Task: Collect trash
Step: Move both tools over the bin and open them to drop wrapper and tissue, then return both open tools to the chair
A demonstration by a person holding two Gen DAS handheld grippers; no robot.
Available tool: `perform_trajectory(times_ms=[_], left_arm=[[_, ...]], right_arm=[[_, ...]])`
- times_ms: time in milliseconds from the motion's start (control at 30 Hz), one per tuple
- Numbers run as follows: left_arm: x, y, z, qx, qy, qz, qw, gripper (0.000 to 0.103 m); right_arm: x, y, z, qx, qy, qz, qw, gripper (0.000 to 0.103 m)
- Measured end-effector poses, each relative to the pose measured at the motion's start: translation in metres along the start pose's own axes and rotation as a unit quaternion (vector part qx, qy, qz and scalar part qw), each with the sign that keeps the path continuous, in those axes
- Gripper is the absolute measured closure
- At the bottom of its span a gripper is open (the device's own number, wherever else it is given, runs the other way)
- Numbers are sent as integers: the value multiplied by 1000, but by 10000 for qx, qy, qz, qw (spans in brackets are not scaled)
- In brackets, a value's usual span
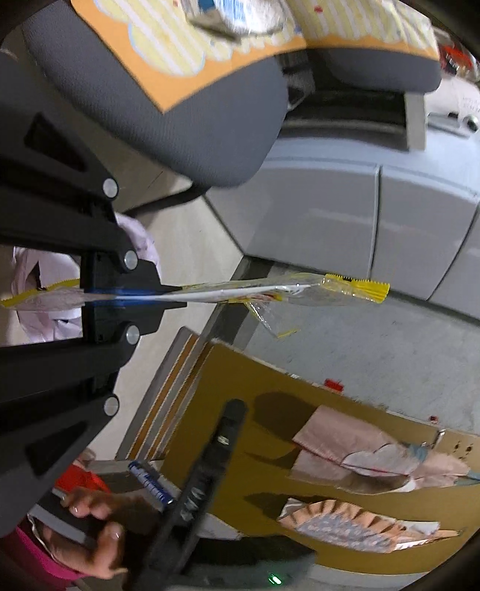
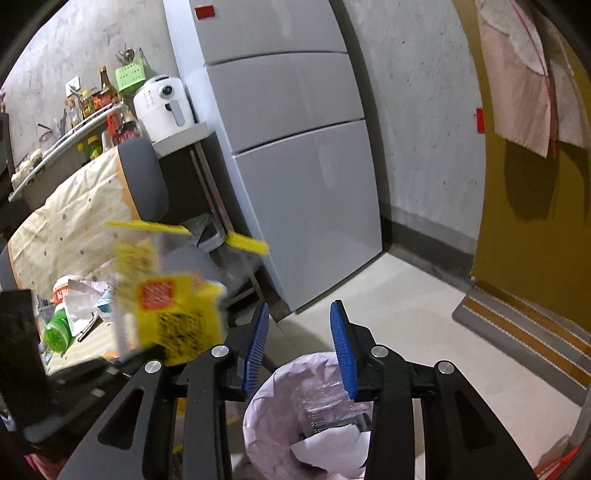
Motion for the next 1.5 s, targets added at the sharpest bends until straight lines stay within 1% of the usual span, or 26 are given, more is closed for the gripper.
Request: perform_trajectory(times_ms=[133, 267, 300, 367, 433, 533, 600, 733, 900, 1100, 1167, 1233, 1300, 1400, 1500], left_arm=[[25, -7, -2, 132, 208, -79, 9997, 103], [41, -10, -2, 227, 245, 20, 9994, 103], [44, -10, -2, 247, 268, 67, 9993, 100], [51, -8, -2, 221, 332, 102, 9992, 91], [56, -6, -2, 175, 355, 130, 9991, 70], [60, -4, -3, 172, 413, 212, 9988, 69], [55, 3, -2, 95, 394, 315, 9987, 69], [29, 31, 0, -134, 184, 691, 9974, 69], [2, 62, -5, -407, 112, 1120, 9928, 69], [-41, 86, -17, -580, 38, 1573, 9858, 69], [-59, 96, -20, -701, -11, 1736, 9823, 69], [-76, 107, -22, -862, -69, 1904, 9779, 64], [-95, 123, -26, -1079, -107, 2084, 9720, 61], [-124, 146, -35, -1408, -177, 2389, 9606, 60], [-153, 168, -44, -1679, -252, 2702, 9477, 57]], right_arm=[[-1, -9, 2, 43, -35, -62, 10000, 66], [4, -16, 1, 122, 25, -88, 9999, 66], [5, -17, 1, 123, 38, -103, 9999, 66], [6, -18, 1, 110, 42, -157, 9998, 66], [5, -20, 1, 109, 29, -176, 9998, 66], [5, -21, 2, 122, 10, -189, 9997, 66], [4, -20, 2, 120, 10, -180, 9998, 66], [7, -13, 2, 64, 40, -123, 9999, 65], [12, 9, 4, -74, 59, 63, 9999, 65], [19, 49, 5, -316, 82, 416, 9986, 64], [24, 70, 6, -466, 147, 594, 9970, 64], [27, 94, 7, -673, 173, 783, 9945, 63], [30, 118, 9, -861, 218, 993, 9911, 61], [34, 158, 12, -1219, 281, 1302, 9836, 58], [35, 193, 13, -1568, 312, 1540, 9751, 55]])
Point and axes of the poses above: each gripper's, at about its wrist camera, not at the fingertips, and x roughly the way its jaws point, y to its left, z to its top, the point moved 4 cm from there along x, roughly the way its jaws point, and after that the axes turned 8 degrees about y, right-handed, at the moved point
